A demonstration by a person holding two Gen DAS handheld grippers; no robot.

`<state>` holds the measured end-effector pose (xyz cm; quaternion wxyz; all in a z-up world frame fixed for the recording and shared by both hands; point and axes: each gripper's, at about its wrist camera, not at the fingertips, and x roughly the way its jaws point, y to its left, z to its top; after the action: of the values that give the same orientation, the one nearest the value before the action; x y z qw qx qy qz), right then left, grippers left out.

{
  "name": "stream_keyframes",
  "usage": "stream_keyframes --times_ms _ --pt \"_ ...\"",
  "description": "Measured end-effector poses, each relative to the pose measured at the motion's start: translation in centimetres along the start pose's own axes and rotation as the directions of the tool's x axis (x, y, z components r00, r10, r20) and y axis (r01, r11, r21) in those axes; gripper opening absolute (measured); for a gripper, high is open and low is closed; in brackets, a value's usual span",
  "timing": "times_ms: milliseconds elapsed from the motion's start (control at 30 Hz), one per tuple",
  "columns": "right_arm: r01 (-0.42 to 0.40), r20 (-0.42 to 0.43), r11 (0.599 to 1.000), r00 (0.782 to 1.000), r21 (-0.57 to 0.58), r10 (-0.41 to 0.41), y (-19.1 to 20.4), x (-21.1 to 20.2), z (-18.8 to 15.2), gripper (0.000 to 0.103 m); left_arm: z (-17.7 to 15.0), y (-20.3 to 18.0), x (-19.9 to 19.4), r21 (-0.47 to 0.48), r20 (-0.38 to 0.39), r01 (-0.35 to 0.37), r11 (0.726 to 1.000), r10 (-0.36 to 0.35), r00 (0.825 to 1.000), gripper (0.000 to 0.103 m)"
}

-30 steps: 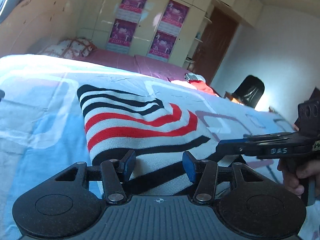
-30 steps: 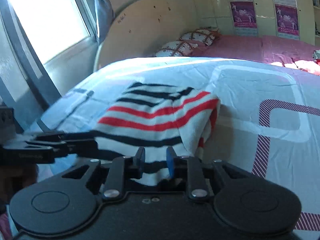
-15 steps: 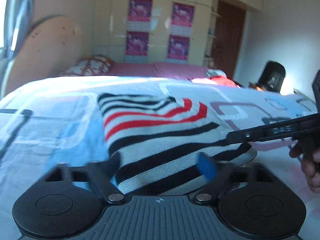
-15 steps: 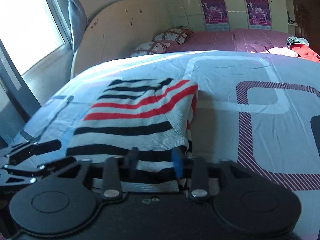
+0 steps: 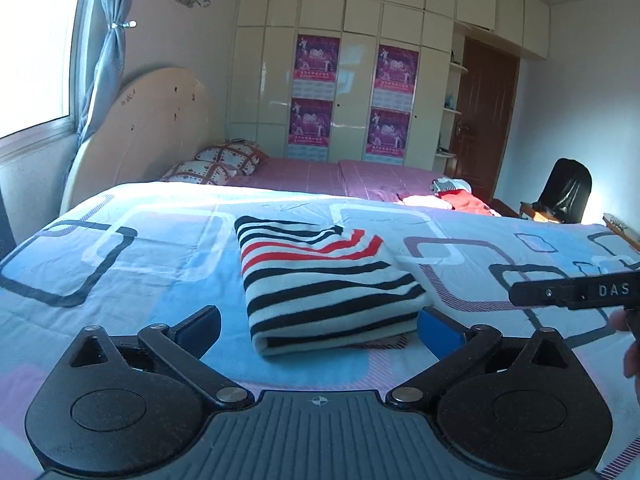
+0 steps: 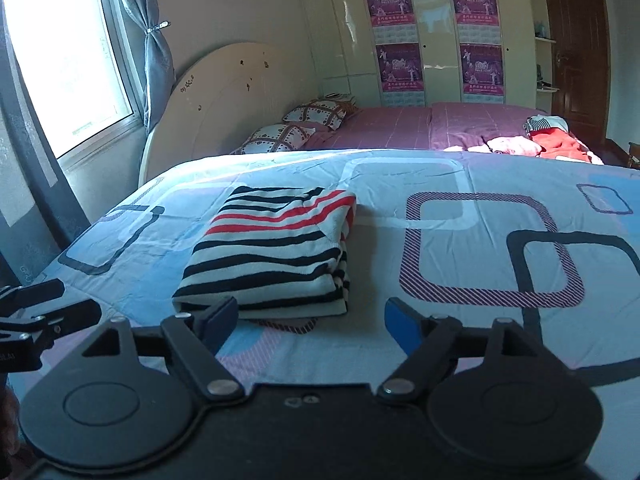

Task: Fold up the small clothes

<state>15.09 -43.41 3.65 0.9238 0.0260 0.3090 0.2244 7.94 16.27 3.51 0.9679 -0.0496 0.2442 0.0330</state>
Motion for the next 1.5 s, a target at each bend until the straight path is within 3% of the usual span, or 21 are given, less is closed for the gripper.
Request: stream_keyframes --times_ms 367,600,967,1500 --pt "0.088 0.132 0.996 0.988 -0.034 -0.083 2.6 -13.8 -7.0 0.082 -4.0 -4.7 -13.6 0.017 0.087 0.032 0.999 -0.033 0.996 0.103" --pt "0.095 0.182 0.994 0.98 -0.053 -0.084 3.7 -17.2 -8.7 0.082 -4.4 -5.6 -18.0 0.013 0.144 0.038 0.999 -0.04 0.989 0.103" --pt "0.1 0.225 0.991 0.971 -0.088 -0.078 4.6 -17.6 -7.8 0.083 -3.4 -5.9 -17.9 0.0 0.169 0.068 0.998 -0.067 0.983 0.103" --pt "0.099 0.252 0.991 0.965 -0.093 -0.073 4.6 -17.3 -6.9 0.083 -2.7 -6.5 -17.3 0.0 0.183 0.058 0.998 -0.057 0.981 0.103"
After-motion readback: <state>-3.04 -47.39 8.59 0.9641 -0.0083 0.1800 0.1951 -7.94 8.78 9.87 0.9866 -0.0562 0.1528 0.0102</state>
